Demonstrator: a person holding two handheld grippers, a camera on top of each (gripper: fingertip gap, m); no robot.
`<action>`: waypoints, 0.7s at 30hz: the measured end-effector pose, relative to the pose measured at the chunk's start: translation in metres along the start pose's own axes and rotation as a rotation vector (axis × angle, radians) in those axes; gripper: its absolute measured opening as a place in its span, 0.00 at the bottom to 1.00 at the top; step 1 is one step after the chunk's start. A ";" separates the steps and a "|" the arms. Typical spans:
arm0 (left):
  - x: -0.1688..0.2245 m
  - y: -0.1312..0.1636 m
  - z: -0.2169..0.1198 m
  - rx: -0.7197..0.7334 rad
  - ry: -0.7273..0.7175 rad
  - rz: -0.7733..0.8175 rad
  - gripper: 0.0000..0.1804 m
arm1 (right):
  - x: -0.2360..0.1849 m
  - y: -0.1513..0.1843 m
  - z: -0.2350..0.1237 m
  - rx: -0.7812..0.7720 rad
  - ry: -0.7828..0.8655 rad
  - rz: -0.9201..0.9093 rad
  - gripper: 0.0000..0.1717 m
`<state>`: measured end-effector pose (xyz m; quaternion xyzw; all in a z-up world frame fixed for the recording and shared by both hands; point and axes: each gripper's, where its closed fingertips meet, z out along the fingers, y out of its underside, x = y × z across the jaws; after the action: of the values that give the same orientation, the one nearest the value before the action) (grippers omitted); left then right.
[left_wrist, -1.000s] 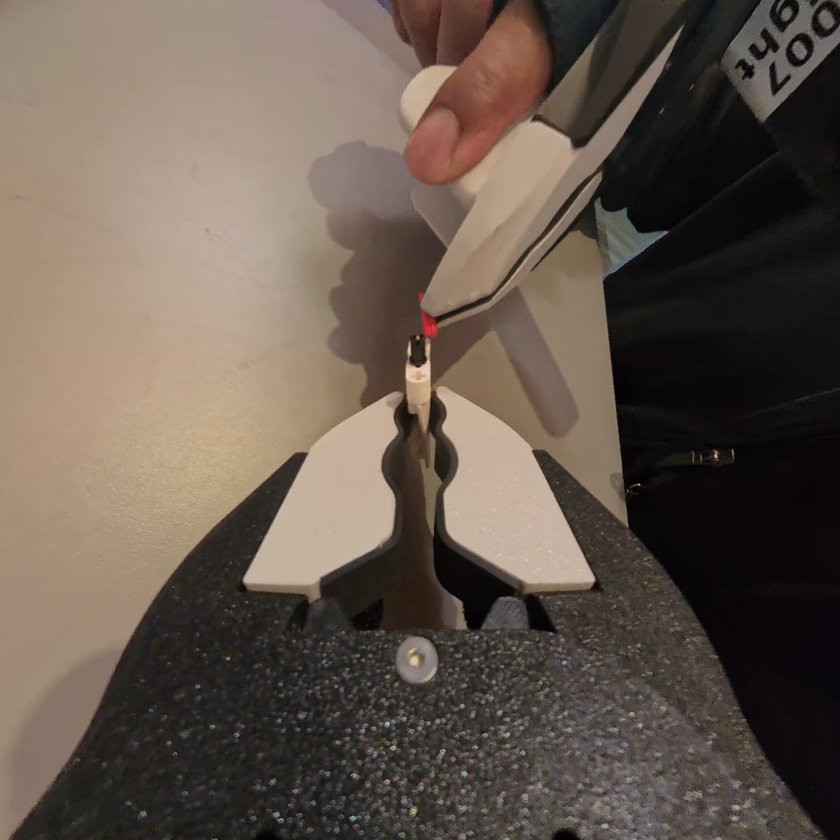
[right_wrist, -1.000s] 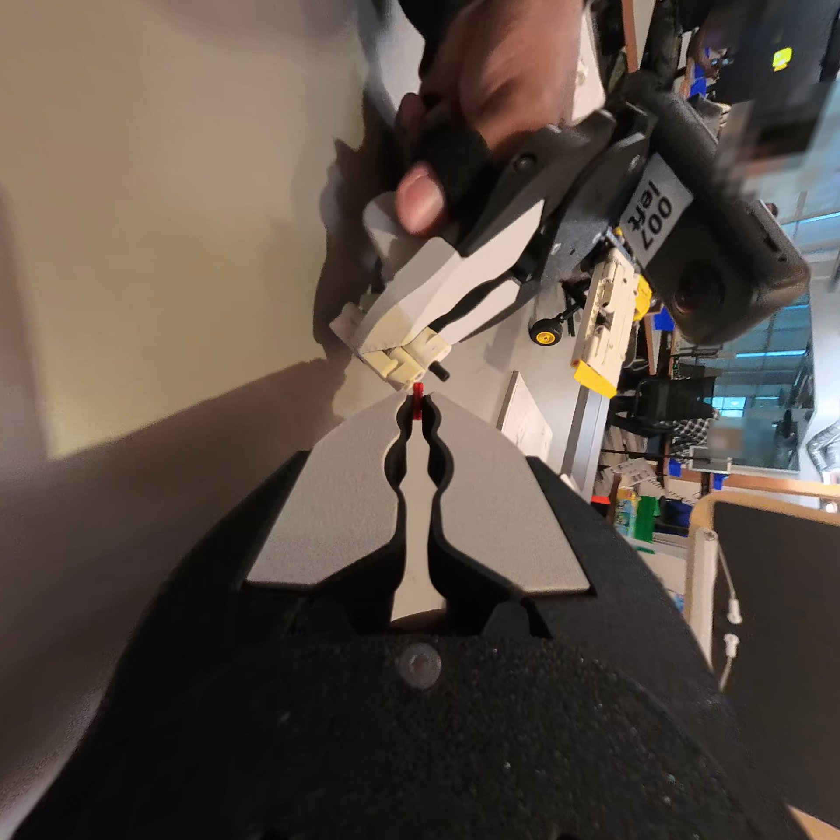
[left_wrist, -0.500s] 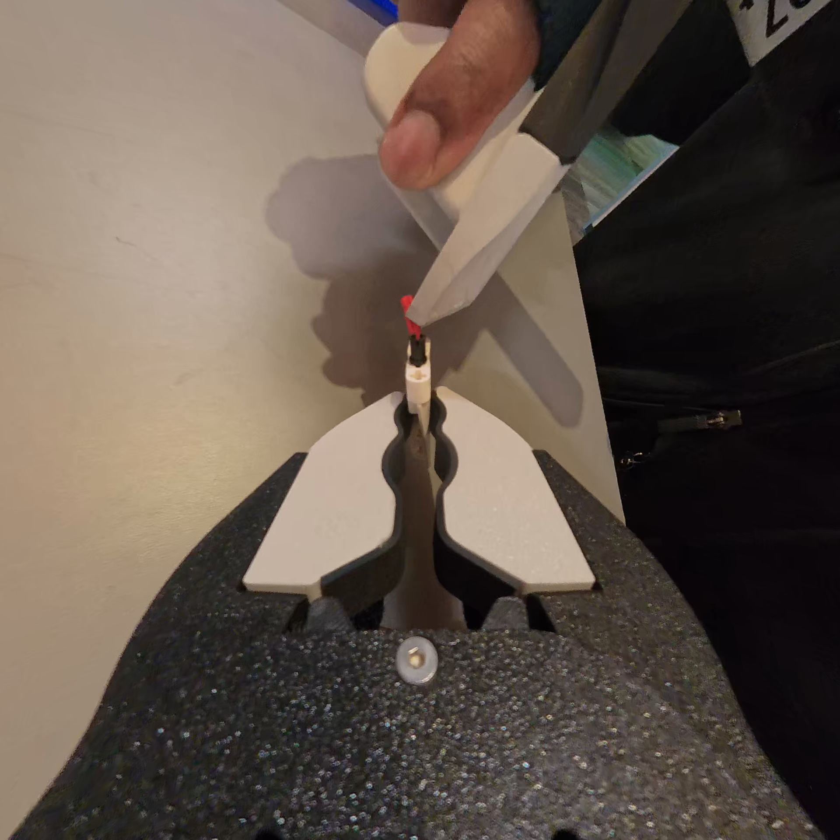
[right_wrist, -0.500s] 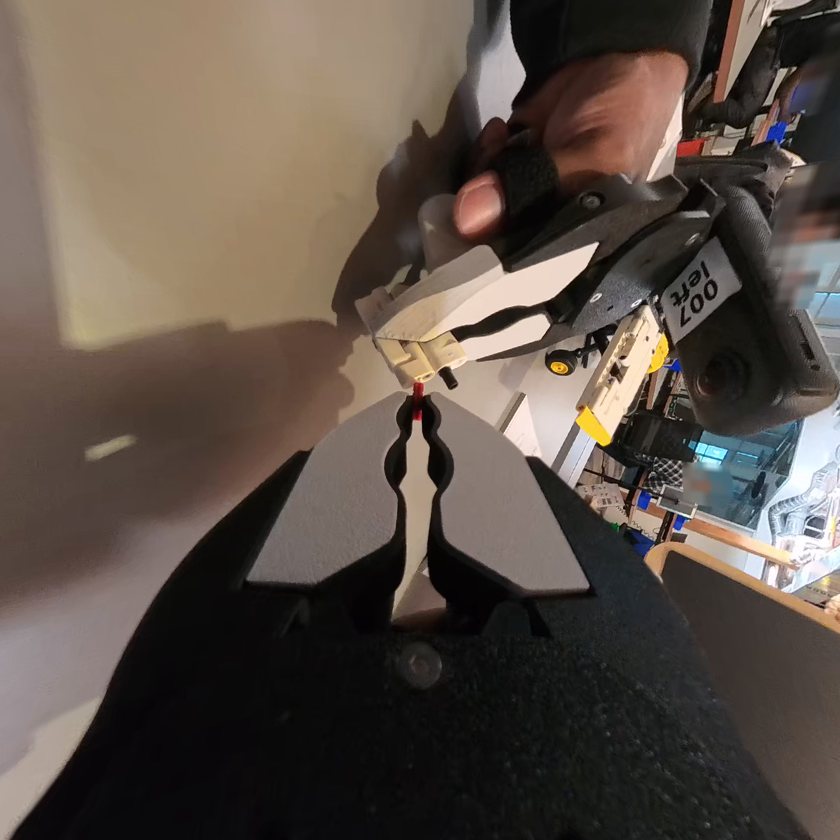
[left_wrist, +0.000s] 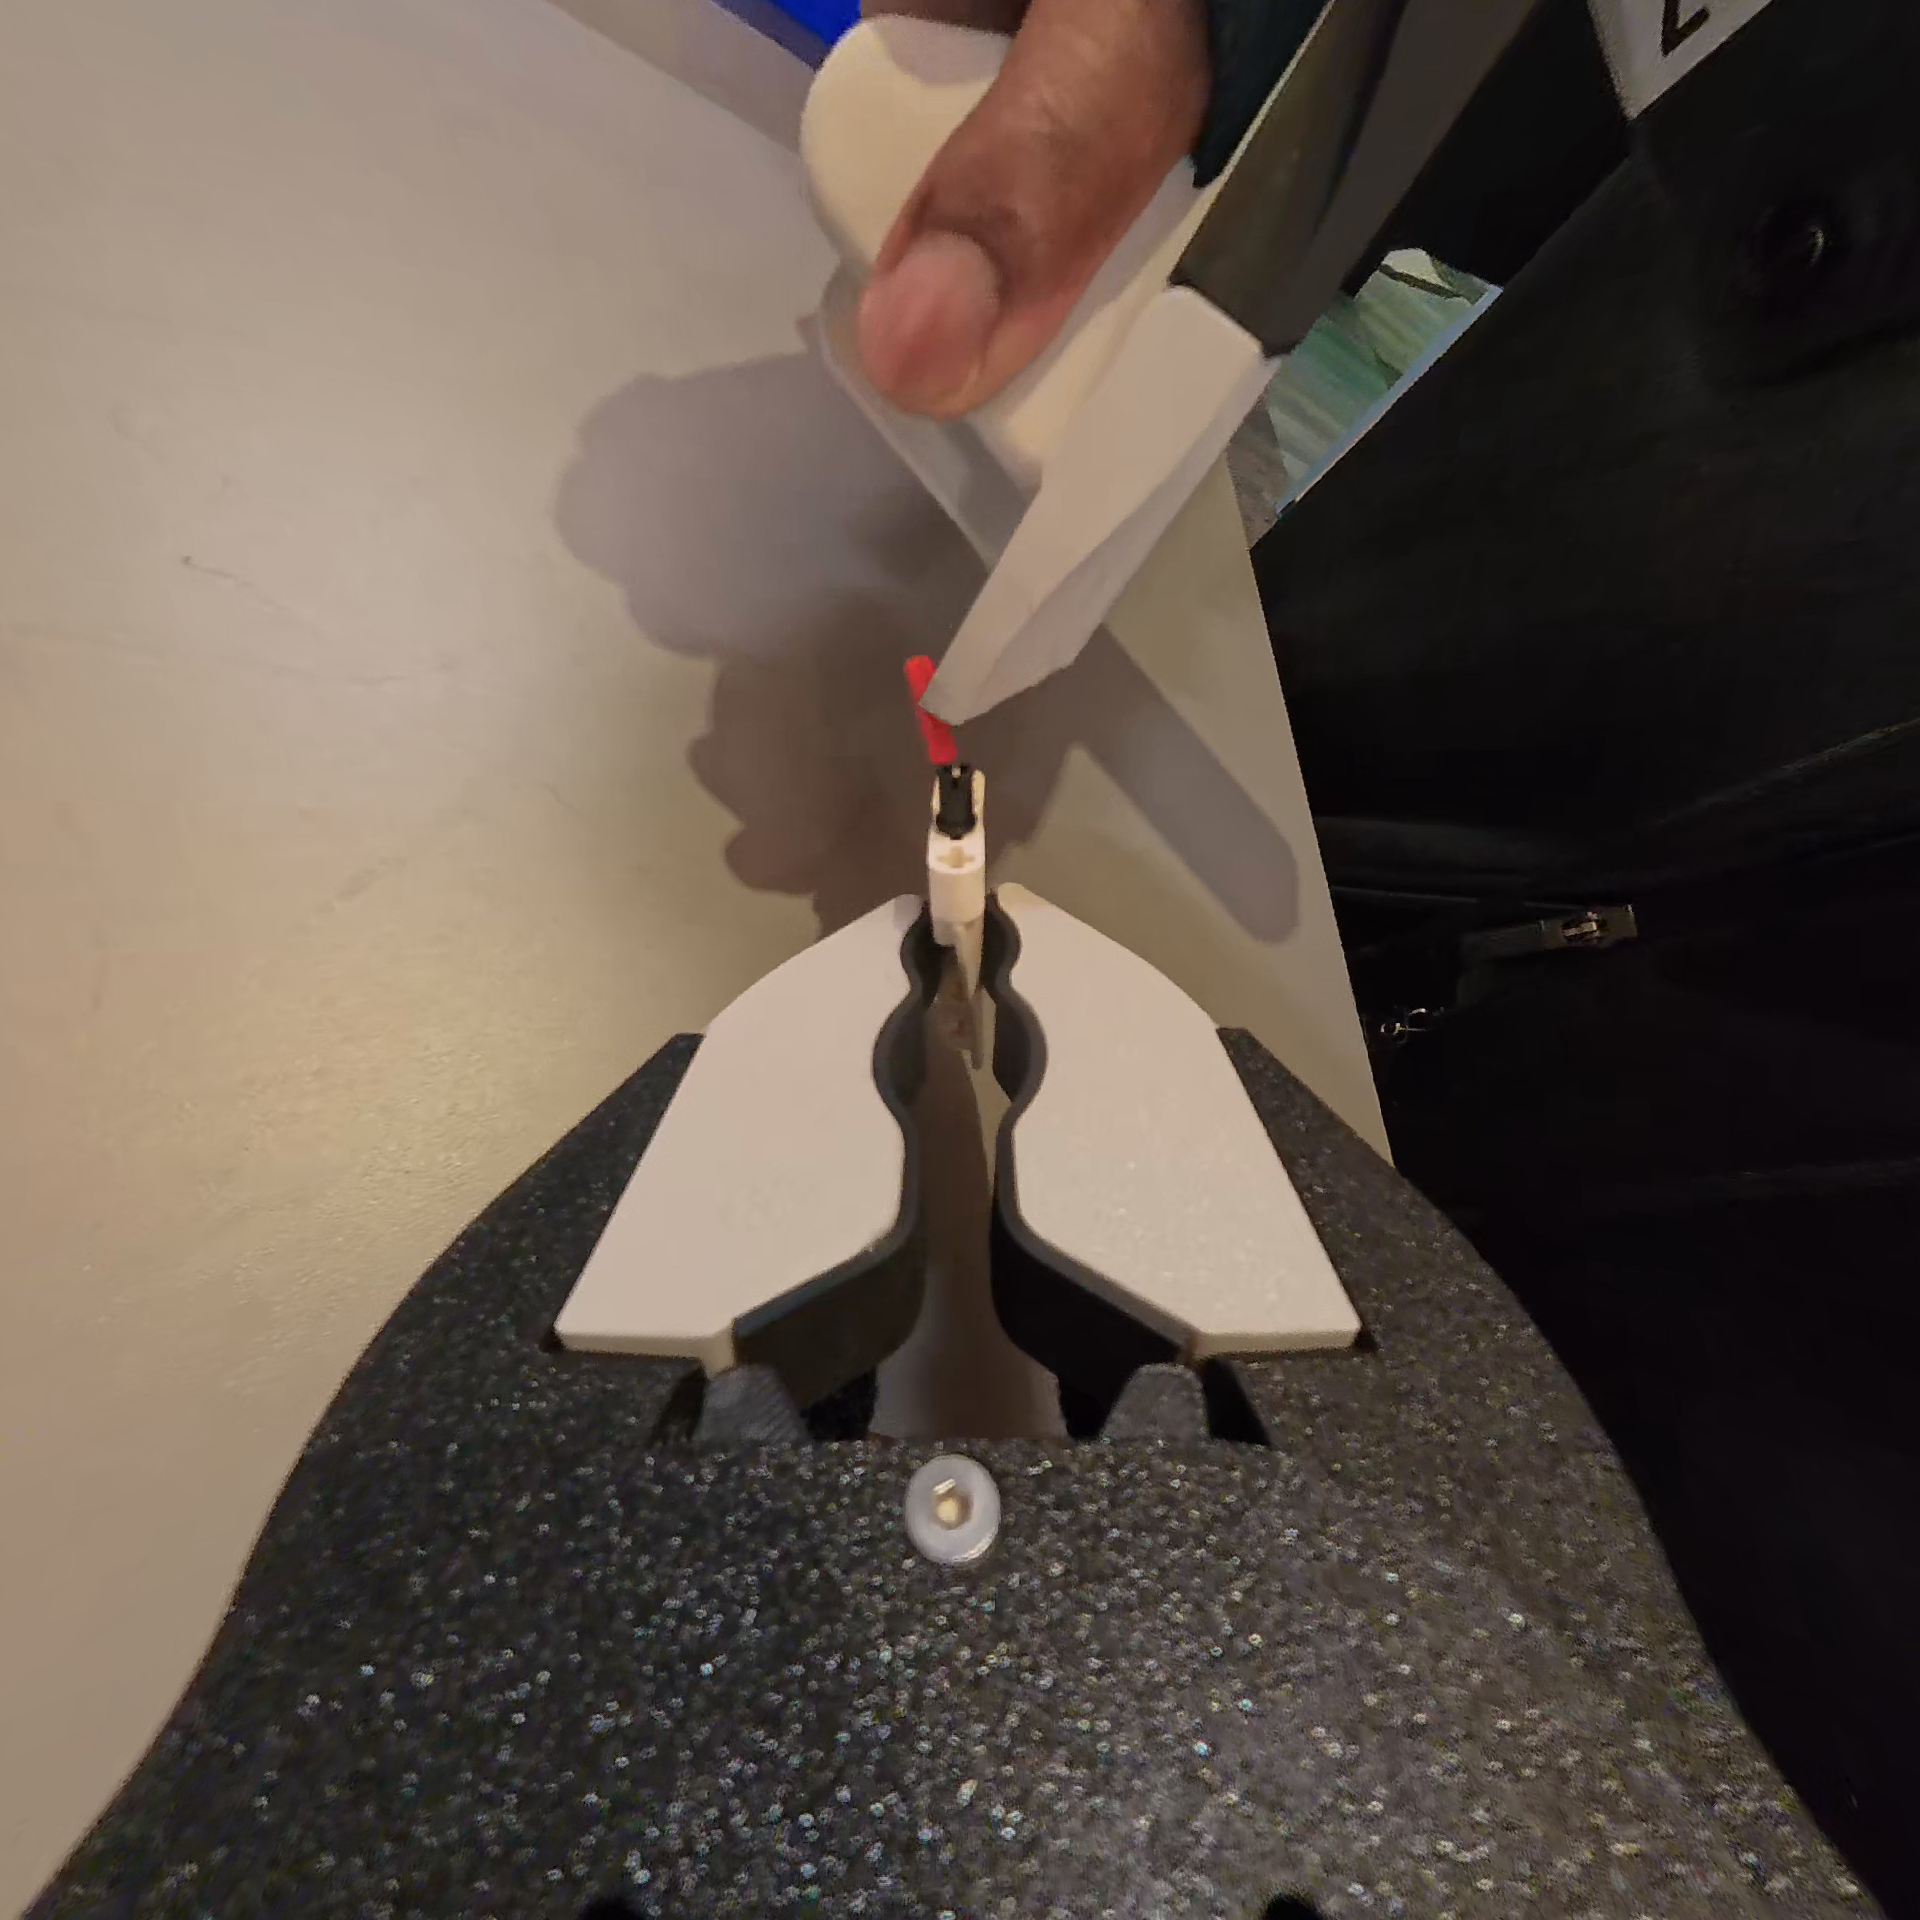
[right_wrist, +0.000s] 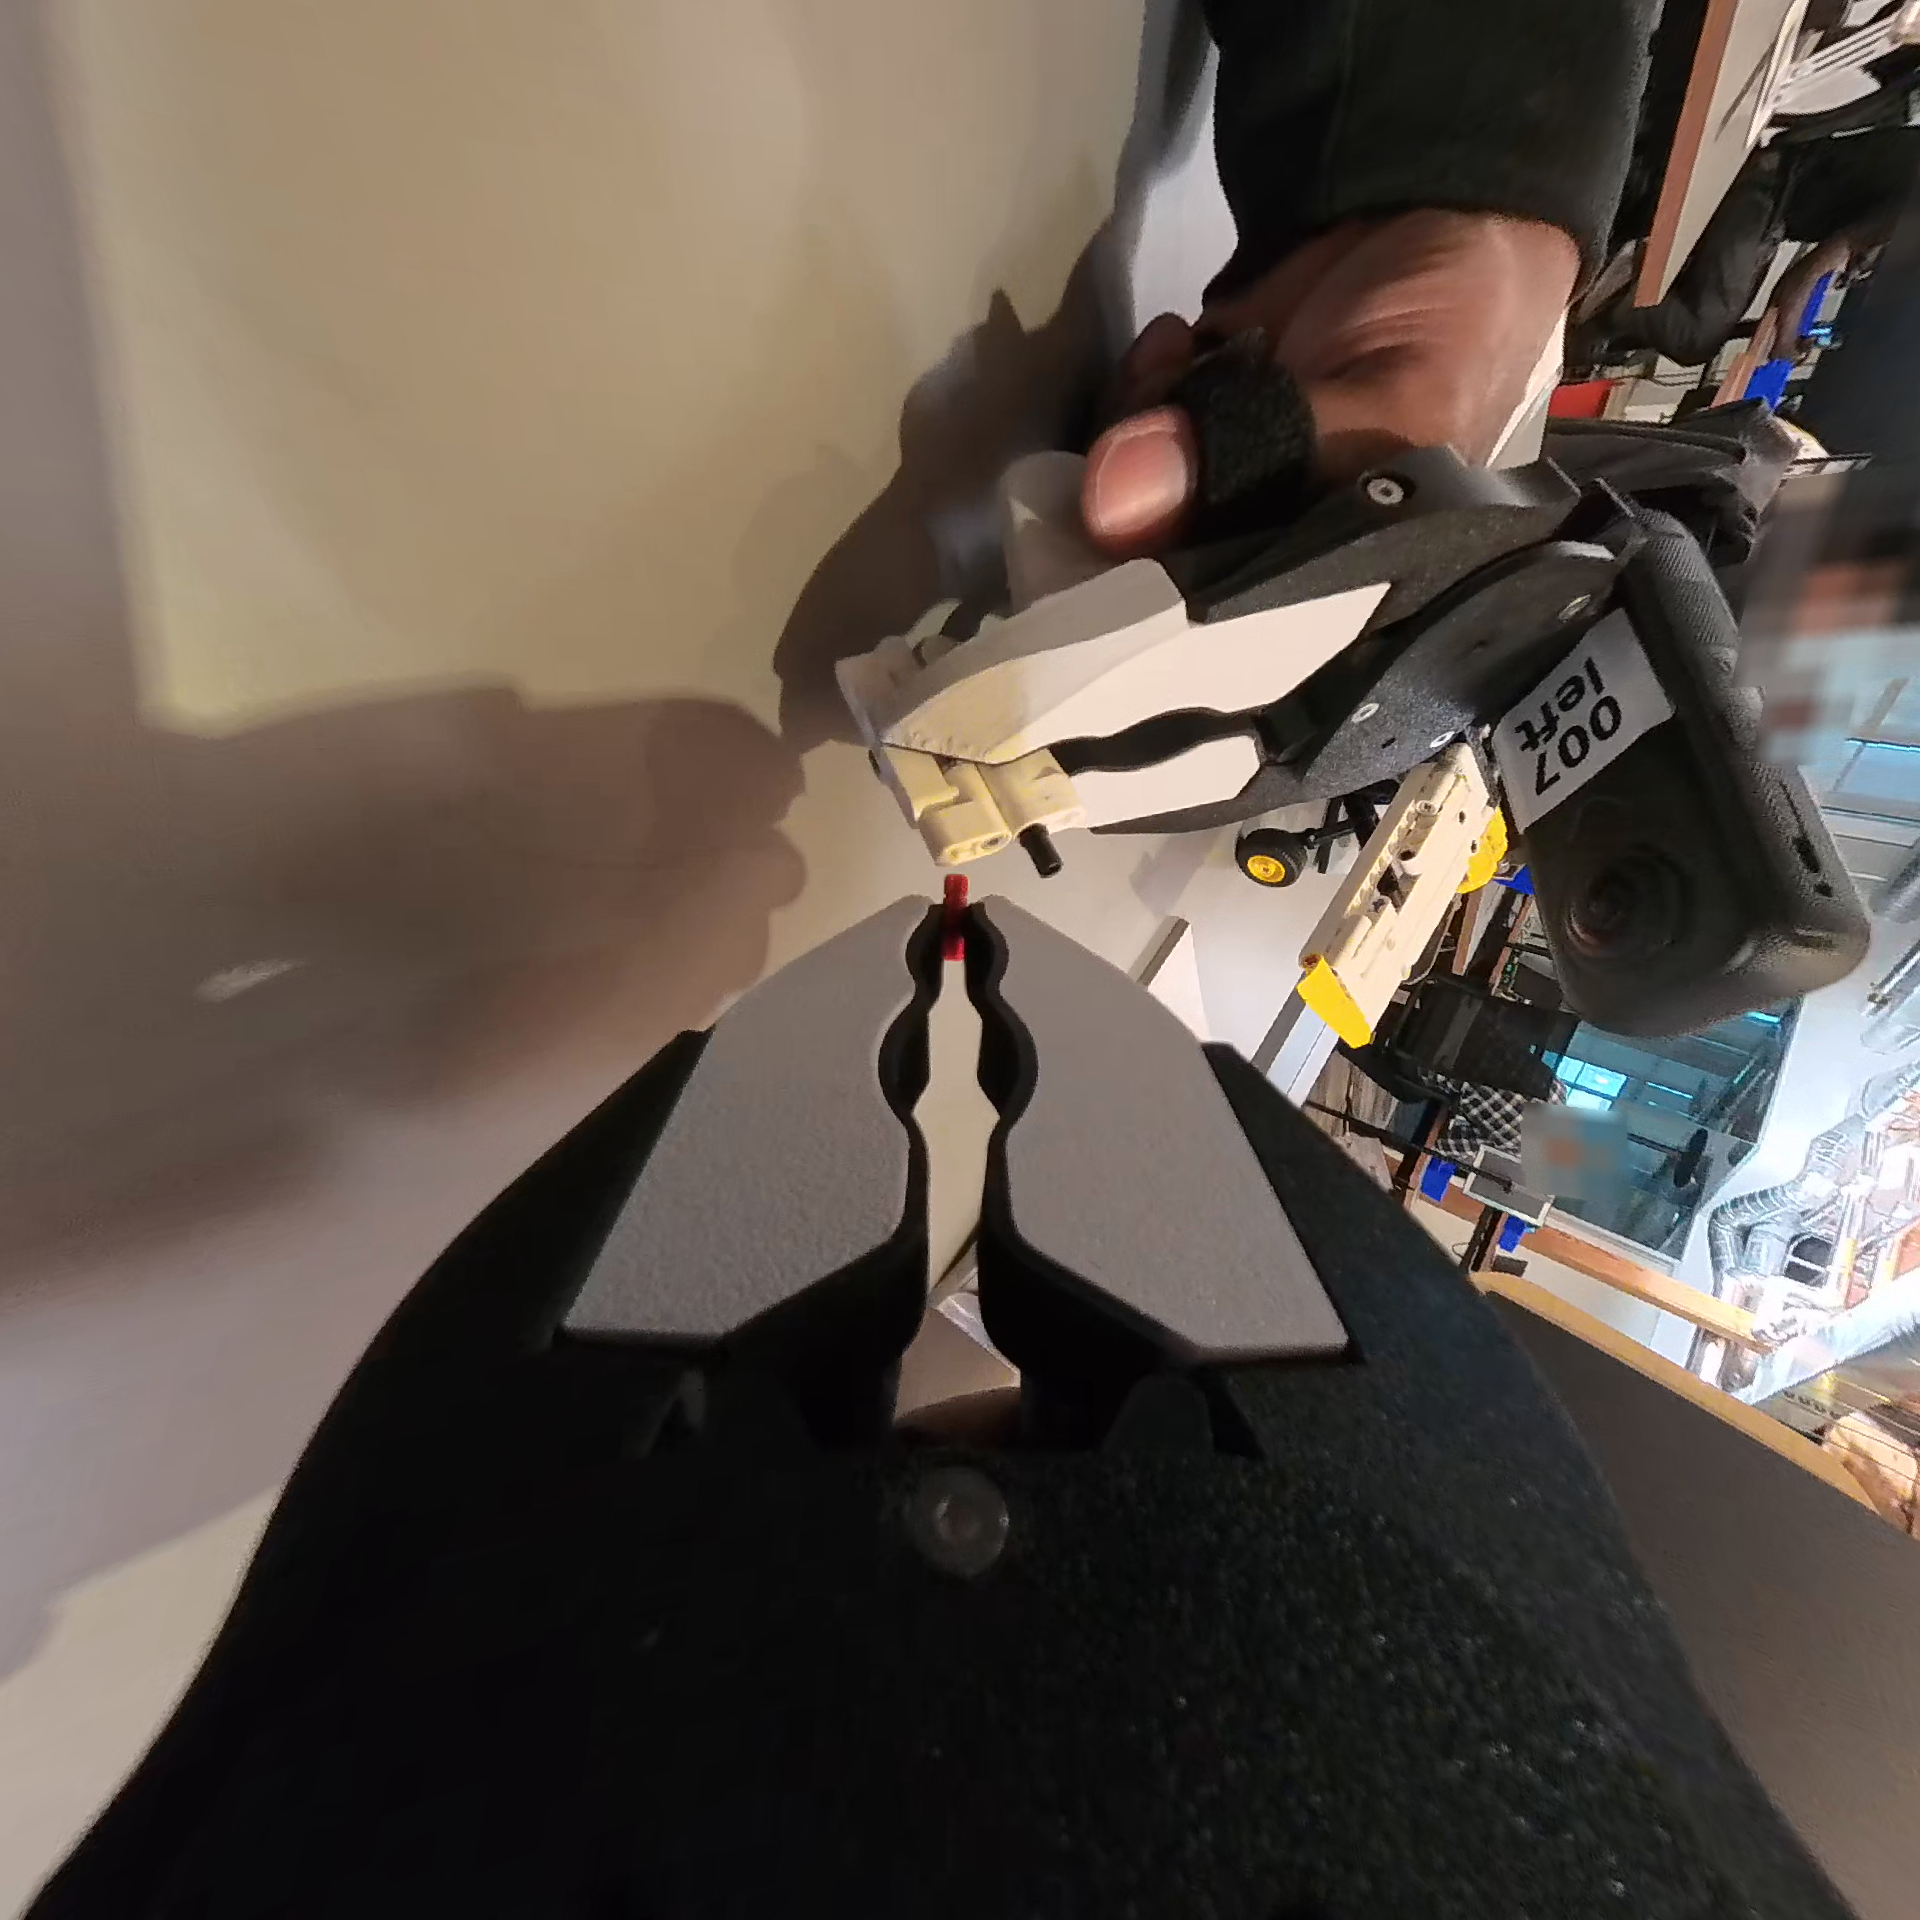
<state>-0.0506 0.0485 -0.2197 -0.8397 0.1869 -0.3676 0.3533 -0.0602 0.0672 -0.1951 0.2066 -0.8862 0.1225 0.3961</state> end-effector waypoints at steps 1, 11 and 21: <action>0.000 0.000 0.000 -0.002 0.003 0.000 0.04 | 0.000 -0.001 0.000 0.007 0.000 -0.001 0.02; 0.003 0.005 0.002 -0.038 0.014 0.007 0.04 | -0.004 -0.009 0.002 0.029 -0.040 -0.023 0.02; -0.001 0.005 0.002 -0.036 0.004 -0.039 0.04 | -0.004 -0.004 0.006 -0.069 -0.026 -0.144 0.02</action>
<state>-0.0500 0.0468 -0.2246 -0.8488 0.1777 -0.3726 0.3304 -0.0596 0.0625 -0.2015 0.2578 -0.8778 0.0603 0.3991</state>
